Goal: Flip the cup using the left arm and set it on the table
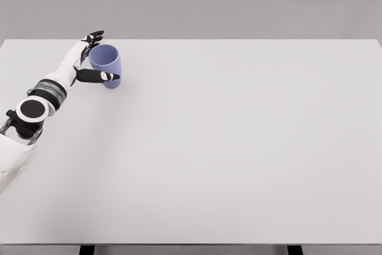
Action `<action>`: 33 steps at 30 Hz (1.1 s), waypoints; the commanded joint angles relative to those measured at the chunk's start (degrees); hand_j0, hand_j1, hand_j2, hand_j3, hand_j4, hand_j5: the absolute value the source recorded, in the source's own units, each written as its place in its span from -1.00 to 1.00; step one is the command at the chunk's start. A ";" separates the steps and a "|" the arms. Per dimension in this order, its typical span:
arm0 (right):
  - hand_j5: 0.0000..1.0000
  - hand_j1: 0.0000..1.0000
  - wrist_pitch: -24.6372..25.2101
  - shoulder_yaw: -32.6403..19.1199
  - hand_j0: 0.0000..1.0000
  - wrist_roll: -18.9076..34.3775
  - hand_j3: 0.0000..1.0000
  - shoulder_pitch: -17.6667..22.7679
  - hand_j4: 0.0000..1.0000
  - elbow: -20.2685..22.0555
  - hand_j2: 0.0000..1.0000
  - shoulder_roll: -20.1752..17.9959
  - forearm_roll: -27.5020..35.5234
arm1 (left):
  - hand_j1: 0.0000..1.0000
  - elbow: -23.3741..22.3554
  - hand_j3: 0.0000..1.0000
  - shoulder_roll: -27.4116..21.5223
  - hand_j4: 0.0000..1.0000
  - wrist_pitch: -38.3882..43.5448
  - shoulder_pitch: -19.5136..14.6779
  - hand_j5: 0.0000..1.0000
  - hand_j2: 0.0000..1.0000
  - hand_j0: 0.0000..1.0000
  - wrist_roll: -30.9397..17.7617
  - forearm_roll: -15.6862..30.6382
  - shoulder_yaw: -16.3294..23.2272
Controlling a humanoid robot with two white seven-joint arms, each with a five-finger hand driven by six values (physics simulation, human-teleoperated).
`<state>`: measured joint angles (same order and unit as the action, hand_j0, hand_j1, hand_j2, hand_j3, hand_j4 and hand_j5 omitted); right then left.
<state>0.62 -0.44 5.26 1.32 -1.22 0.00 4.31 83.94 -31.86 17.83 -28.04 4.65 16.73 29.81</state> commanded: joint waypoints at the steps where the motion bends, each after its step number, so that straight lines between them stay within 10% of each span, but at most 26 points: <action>1: 1.00 1.00 0.00 0.01 1.00 0.01 1.00 0.00 1.00 -0.01 1.00 0.00 -0.01 | 1.00 0.09 1.00 -0.22 1.00 0.01 0.00 1.00 1.00 1.00 0.01 -0.12 -0.01; 33: 1.00 1.00 0.00 0.01 1.00 0.01 1.00 0.00 1.00 -0.01 1.00 0.00 -0.01 | 1.00 4.57 1.00 -5.67 1.00 -0.08 3.69 1.00 1.00 1.00 0.01 0.23 -4.05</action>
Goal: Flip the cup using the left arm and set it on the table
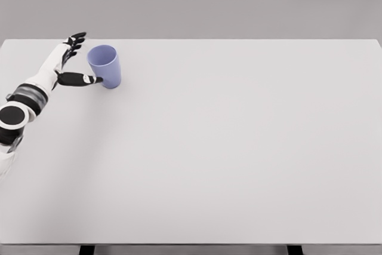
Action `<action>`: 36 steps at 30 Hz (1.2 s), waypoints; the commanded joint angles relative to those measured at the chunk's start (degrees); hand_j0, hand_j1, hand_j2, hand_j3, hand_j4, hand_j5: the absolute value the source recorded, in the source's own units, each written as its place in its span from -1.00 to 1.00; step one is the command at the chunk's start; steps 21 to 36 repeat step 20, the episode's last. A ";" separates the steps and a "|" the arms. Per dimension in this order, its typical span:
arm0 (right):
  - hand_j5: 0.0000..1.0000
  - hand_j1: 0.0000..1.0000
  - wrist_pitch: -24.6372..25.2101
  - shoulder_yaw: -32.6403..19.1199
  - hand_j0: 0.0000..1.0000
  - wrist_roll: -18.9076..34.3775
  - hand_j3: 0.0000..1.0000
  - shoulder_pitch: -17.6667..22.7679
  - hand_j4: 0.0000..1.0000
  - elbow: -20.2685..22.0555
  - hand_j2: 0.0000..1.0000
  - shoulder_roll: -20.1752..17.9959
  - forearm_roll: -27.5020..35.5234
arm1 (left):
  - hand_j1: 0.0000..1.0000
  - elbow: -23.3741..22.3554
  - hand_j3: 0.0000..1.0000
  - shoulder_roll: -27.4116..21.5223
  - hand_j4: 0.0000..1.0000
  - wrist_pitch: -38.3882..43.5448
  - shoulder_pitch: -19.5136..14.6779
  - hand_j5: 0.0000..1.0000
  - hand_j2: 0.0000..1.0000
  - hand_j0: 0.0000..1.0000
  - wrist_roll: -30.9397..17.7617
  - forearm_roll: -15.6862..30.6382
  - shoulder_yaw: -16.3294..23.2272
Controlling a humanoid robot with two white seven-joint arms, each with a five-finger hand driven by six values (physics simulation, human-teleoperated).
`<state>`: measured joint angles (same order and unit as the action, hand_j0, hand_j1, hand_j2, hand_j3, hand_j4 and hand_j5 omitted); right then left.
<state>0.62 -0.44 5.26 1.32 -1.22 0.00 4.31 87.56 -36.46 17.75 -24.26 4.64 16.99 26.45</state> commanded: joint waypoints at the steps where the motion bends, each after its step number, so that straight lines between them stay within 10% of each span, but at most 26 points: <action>1: 1.00 1.00 0.00 0.01 1.00 0.01 1.00 0.00 1.00 -0.01 1.00 0.00 -0.01 | 1.00 1.03 1.00 -1.42 1.00 -0.08 0.00 1.00 1.00 1.00 0.02 -0.03 -0.87; 12: 1.00 1.00 0.00 0.01 1.00 0.01 1.00 0.00 1.00 -0.01 1.00 0.00 -0.01 | 1.00 6.48 1.00 -9.50 1.00 -4.47 5.01 1.00 1.00 1.00 0.02 -0.64 -7.73; 36: 1.00 1.00 0.00 0.01 1.00 0.01 1.00 0.00 1.00 -0.01 1.00 0.00 -0.01 | 1.00 8.06 1.00 -10.03 1.00 -4.47 5.89 1.00 1.00 1.00 0.54 -6.71 -8.08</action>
